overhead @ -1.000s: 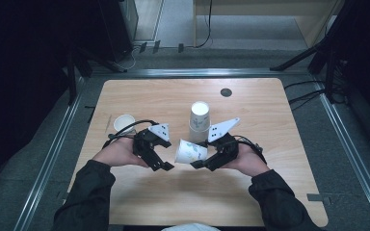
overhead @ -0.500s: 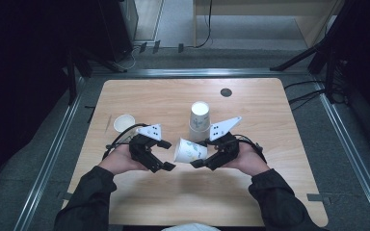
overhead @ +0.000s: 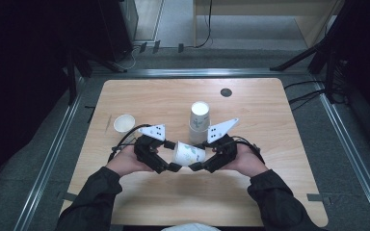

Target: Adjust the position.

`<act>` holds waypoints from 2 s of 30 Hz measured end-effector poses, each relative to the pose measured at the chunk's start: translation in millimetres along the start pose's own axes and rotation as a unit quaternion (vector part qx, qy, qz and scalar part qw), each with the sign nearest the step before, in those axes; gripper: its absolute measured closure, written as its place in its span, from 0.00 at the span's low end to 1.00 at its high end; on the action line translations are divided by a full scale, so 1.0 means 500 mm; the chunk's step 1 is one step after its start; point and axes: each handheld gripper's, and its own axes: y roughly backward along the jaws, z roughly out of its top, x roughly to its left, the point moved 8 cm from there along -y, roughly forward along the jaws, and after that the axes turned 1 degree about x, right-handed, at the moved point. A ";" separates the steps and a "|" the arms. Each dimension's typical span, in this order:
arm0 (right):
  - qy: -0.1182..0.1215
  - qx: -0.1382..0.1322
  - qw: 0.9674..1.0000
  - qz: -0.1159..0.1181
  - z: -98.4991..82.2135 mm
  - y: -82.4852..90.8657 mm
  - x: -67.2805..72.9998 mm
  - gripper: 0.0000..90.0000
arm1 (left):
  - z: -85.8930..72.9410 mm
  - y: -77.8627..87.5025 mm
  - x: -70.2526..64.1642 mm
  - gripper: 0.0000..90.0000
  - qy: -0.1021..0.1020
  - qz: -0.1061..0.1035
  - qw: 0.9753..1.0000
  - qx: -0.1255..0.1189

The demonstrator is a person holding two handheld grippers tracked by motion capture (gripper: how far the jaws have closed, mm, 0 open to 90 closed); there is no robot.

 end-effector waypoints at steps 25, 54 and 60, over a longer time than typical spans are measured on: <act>-0.011 0.006 1.000 -0.014 -0.003 -0.005 -0.008 0.28 | 0.017 0.028 0.005 0.26 -0.012 0.024 1.000 0.011; 0.009 0.049 0.999 -0.021 -0.022 -0.054 -0.010 0.36 | 0.008 -0.009 0.002 0.26 -0.043 0.054 0.985 0.157; 0.008 0.049 0.999 -0.017 -0.022 -0.053 -0.008 0.36 | 0.010 -0.009 0.003 0.23 -0.040 0.047 0.988 0.143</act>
